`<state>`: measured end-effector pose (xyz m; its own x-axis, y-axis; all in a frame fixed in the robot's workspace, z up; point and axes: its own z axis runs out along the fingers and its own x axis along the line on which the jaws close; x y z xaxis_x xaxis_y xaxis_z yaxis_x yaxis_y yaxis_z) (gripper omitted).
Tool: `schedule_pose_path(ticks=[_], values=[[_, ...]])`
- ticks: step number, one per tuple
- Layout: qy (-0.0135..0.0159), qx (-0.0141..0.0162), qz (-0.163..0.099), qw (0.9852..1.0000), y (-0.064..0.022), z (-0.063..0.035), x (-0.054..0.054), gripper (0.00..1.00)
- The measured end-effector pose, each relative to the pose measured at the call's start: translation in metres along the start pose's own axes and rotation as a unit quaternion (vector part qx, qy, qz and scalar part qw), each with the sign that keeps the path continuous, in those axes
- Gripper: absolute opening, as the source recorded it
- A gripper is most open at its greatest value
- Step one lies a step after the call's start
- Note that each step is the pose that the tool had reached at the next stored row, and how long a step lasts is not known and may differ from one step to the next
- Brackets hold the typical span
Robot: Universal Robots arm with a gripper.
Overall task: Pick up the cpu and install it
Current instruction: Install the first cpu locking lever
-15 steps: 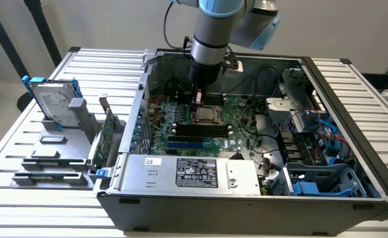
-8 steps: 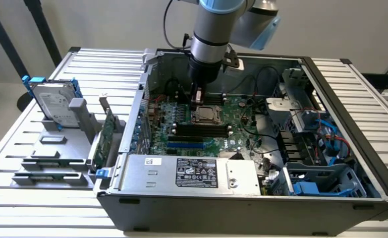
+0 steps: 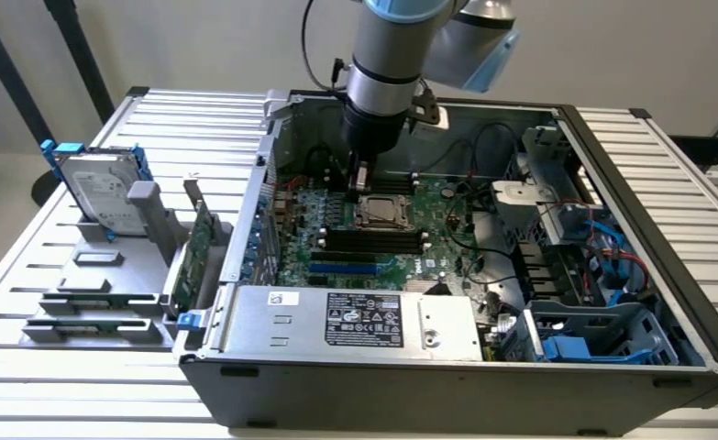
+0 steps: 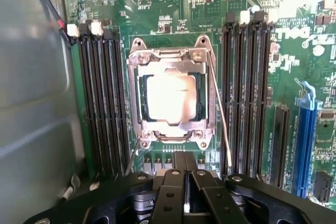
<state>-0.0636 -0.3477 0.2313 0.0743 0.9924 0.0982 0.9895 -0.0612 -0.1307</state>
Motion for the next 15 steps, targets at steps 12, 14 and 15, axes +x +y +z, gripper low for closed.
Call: schedule_pose_path(ticks=[12,14,15], values=[[0.0401,0.0069,0.018,0.9990,-0.0194,-0.0013,-0.002,0.11],[0.0451,0.0058,0.028,0.9986,-0.0197,-0.0013,-0.002,0.11],[0.0474,0.0052,0.033,0.9983,-0.0199,-0.0013,-0.002,0.11]])
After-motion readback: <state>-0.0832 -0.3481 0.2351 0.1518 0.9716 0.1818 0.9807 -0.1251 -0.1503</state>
